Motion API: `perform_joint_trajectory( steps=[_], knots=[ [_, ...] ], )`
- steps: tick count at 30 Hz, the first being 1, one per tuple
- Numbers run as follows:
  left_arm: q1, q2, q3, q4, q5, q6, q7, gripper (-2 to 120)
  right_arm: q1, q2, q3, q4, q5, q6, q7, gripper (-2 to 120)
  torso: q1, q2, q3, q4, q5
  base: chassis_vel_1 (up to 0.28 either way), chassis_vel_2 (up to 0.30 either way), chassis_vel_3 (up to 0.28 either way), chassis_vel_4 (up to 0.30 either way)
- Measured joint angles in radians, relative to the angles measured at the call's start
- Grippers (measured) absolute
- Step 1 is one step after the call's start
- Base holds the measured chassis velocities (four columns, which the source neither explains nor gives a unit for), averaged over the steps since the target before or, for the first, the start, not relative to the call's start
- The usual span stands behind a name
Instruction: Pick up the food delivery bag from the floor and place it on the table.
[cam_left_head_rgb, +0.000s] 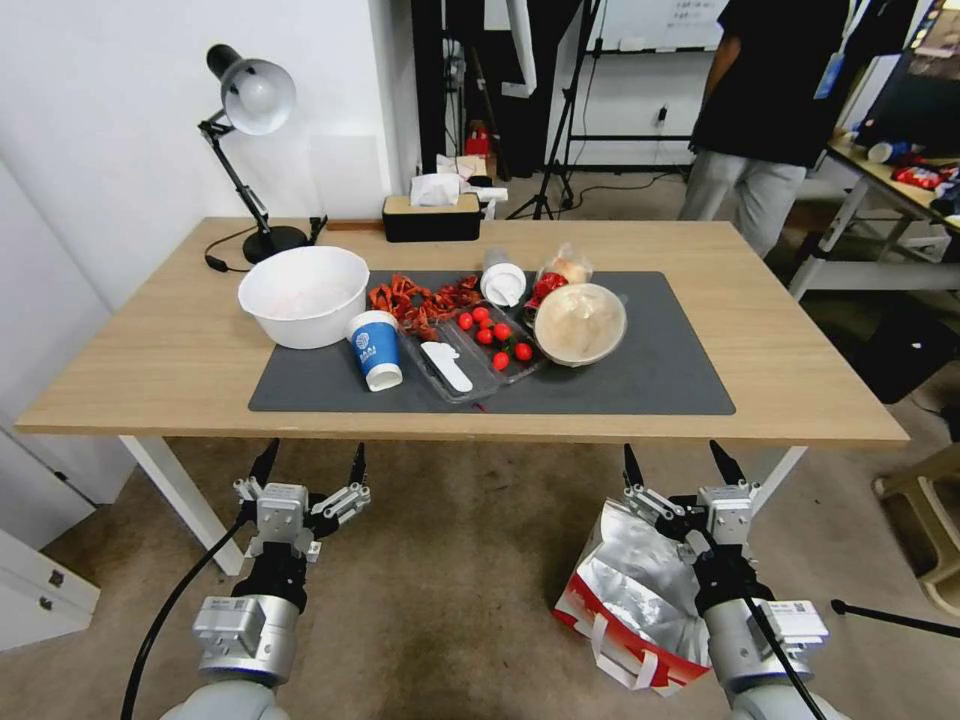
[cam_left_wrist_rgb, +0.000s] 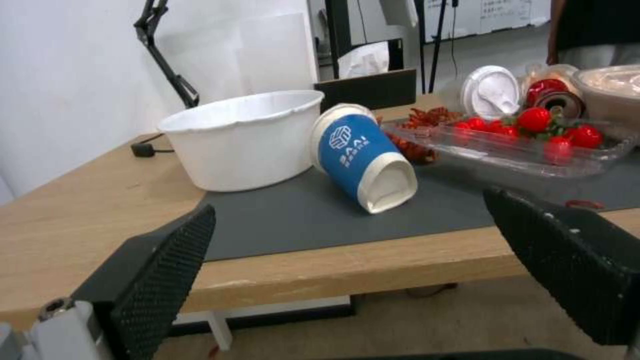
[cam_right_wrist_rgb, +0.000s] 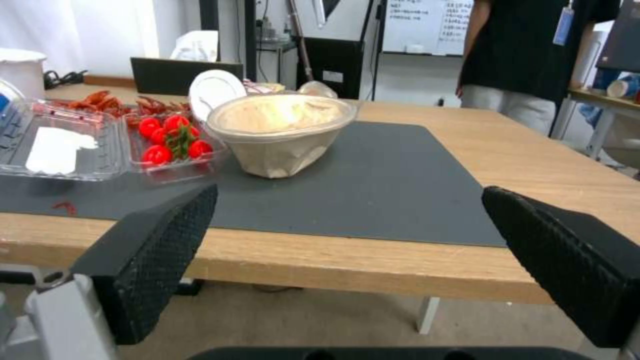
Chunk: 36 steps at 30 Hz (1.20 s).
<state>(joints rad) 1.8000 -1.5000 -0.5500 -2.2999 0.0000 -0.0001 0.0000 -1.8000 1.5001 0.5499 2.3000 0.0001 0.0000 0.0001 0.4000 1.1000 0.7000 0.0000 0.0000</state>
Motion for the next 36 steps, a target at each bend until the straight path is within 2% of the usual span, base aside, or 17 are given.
perform_joint_trajectory(
  steps=[36],
  knots=[
    [0.0,0.001,0.002,0.0,-0.002,0.001,-0.003,100,-0.002,-0.004,-0.001,0.0,0.012,-0.015,-0.006,100,0.0,0.0,0.0,0.0,0.0,0.0,0.0,0.0,0.0]
  ],
)
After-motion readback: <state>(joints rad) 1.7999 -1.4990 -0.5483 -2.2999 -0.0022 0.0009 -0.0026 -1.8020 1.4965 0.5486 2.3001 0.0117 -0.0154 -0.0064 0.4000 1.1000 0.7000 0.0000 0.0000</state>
